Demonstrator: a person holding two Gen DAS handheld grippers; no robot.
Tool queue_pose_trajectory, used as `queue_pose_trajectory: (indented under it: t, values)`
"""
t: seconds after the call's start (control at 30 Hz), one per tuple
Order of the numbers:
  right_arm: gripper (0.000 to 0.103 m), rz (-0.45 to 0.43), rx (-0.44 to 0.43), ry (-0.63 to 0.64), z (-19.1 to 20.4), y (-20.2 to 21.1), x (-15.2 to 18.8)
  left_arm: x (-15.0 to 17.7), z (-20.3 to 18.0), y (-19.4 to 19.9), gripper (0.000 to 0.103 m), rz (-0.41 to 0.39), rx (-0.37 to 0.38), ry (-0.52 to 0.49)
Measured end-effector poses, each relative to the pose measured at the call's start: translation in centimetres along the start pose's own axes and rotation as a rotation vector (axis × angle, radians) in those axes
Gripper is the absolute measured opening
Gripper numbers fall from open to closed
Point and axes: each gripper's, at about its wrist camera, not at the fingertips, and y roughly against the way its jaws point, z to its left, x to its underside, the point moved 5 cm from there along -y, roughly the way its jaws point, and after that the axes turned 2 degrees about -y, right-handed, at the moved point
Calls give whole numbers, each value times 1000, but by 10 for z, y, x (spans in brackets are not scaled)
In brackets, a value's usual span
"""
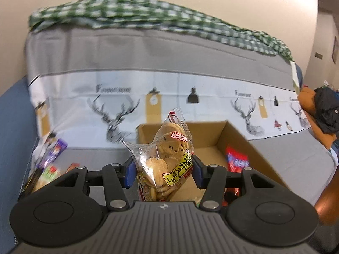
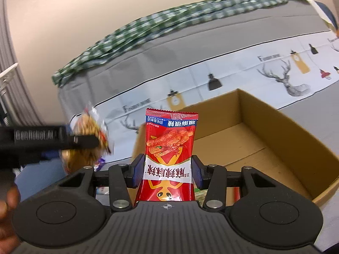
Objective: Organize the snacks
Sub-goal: 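Open both tools over the box to drop the spicy-strip packet and cookie bag, then swing both open tools back to the snack pile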
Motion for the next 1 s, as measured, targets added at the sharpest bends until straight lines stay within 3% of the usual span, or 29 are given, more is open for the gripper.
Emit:
queue_pose_trajectory:
  t: [0.2, 0.27, 0.3, 0.33, 0.5, 0.6, 0.7, 0.77, 0.9, 1.0]
  values:
    - [49, -2, 38, -35, -17, -2, -4, -38, -45, -18, 62, -25, 80, -13]
    - [56, -10, 60, -45, -22, -1, -6, -47, -56, -19, 87, -35, 127, 15]
    - [60, -15, 77, -46, -24, -2, -6, -50, -59, -18, 91, -42, 135, 32]
    - [68, -19, 92, -47, -25, -1, -7, -51, -60, -17, 92, -48, 143, 46]
    - [69, -21, 124, -47, -28, -3, -5, -35, -50, -1, 92, -100, 87, -11]
    - [69, -22, 132, -29, -25, -3, -2, -15, -29, 18, 82, -158, 50, -59]
    - [70, -21, 134, -2, -21, -4, 0, 4, 12, 39, 58, -175, 7, -47]
    - [70, -19, 135, 14, -17, -4, 3, 17, 48, 51, 42, -162, -22, 12]
    - [70, -29, 119, 65, -6, 1, 11, 47, 115, 69, 40, -173, -118, 120]
    - [58, -35, 81, 119, 8, 5, 20, 79, 150, 69, 40, -148, -162, 182]
